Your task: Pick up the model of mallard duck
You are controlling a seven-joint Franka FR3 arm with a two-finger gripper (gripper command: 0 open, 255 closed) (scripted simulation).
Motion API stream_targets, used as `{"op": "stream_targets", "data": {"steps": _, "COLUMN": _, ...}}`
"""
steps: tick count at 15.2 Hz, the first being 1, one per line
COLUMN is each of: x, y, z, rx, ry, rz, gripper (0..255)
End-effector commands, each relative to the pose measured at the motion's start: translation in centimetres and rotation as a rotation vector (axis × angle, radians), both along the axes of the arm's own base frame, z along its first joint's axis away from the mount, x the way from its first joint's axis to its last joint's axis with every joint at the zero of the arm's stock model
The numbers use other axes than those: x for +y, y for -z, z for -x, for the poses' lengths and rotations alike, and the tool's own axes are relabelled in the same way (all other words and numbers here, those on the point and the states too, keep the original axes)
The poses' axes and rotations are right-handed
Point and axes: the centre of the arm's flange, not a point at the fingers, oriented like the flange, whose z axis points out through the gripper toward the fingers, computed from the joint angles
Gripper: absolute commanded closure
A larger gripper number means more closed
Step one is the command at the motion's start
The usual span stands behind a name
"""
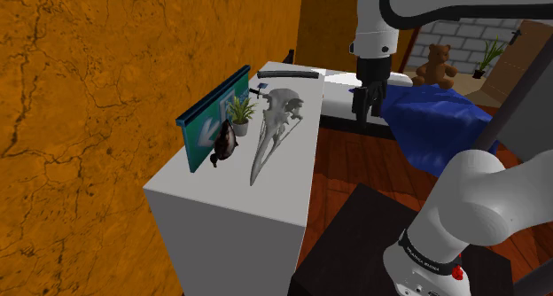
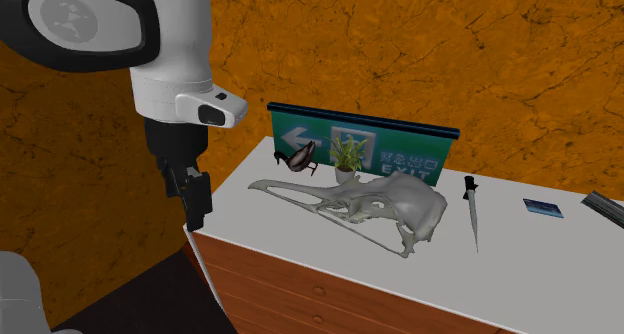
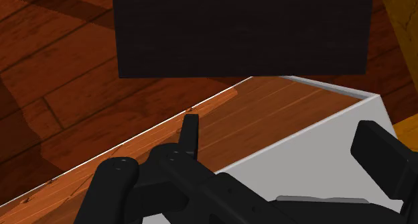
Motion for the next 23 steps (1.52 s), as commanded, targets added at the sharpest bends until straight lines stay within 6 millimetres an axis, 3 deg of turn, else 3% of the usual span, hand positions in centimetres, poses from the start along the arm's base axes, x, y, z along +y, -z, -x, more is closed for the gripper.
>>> {"op": "stream_targets", "data": {"steps": 1, "x": 0.0, "y": 0.0, "z": 0.0, "rx": 0.0, "ry": 0.0, "rz": 0.0, "gripper": 0}}
{"op": "stream_targets", "data": {"steps": 12, "x": 11.3, "y": 4.7, "z": -7.9, "rx": -0.075, "ry": 0.186, "rz": 0.106, "gripper": 0}}
{"op": "stream_targets", "data": {"steps": 23, "x": 20.4, "y": 9.8, "z": -18.2, "rx": -0.15, "ry": 0.371, "rz": 0.212, "gripper": 0}}
